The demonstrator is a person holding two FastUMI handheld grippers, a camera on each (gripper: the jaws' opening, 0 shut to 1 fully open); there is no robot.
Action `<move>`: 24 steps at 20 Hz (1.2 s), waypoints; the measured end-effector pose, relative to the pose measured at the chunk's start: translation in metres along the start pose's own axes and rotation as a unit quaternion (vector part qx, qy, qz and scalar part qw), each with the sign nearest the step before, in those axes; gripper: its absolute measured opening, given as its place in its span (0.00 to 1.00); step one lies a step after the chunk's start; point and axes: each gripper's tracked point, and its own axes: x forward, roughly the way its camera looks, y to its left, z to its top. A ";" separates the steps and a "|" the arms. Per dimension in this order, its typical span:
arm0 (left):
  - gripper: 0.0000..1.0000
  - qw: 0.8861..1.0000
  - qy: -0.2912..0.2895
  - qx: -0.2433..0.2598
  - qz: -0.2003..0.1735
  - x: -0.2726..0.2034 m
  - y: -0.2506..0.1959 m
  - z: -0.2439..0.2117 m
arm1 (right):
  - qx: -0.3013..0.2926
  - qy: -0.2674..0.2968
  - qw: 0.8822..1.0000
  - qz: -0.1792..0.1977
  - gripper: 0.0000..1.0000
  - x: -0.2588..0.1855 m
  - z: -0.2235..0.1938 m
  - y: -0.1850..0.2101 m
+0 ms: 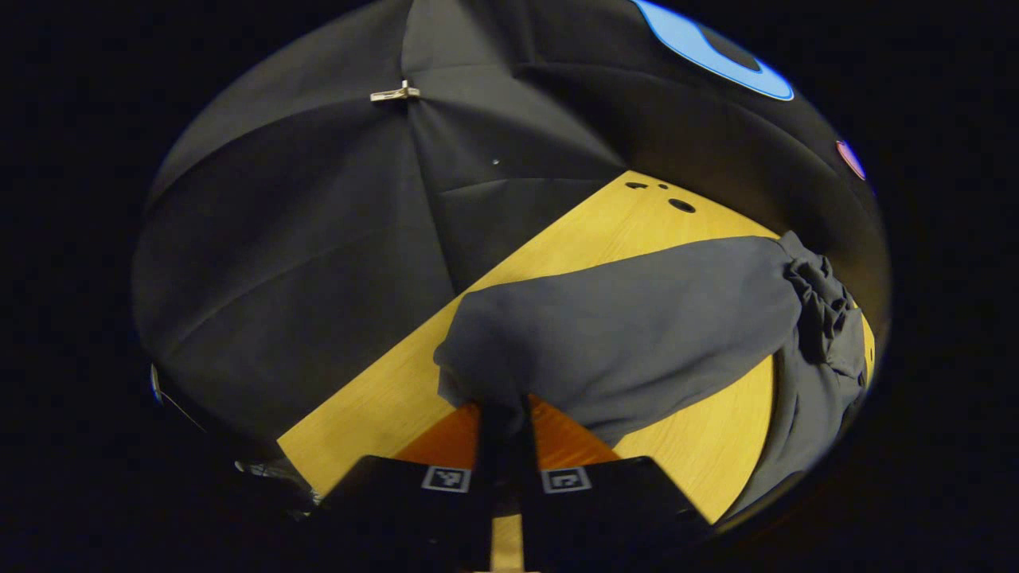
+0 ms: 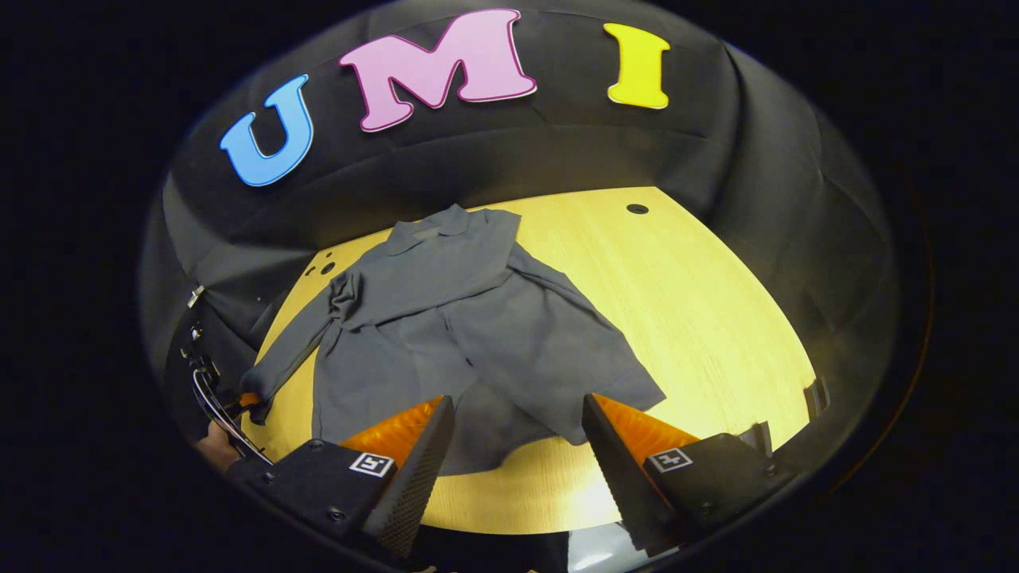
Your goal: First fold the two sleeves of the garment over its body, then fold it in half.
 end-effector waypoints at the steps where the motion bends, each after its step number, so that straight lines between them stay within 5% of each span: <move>1: 0.05 1.000 0.003 0.001 -0.001 0.000 -0.001 0.000 | -0.006 -0.001 1.000 0.001 0.99 0.003 0.003 0.001; 10: 0.05 0.998 -0.043 -0.037 -0.037 -0.043 -0.042 0.068 | -0.012 0.002 0.999 0.031 0.99 0.033 0.029 0.004; 17: 0.05 0.985 -0.099 0.010 -0.138 -0.099 -0.160 0.141 | 0.003 0.005 1.000 0.024 0.99 0.048 0.032 -0.022; 24: 0.05 0.962 -0.115 0.069 -0.238 -0.129 -0.304 0.151 | 0.036 0.002 0.999 -0.001 0.99 0.051 0.036 -0.068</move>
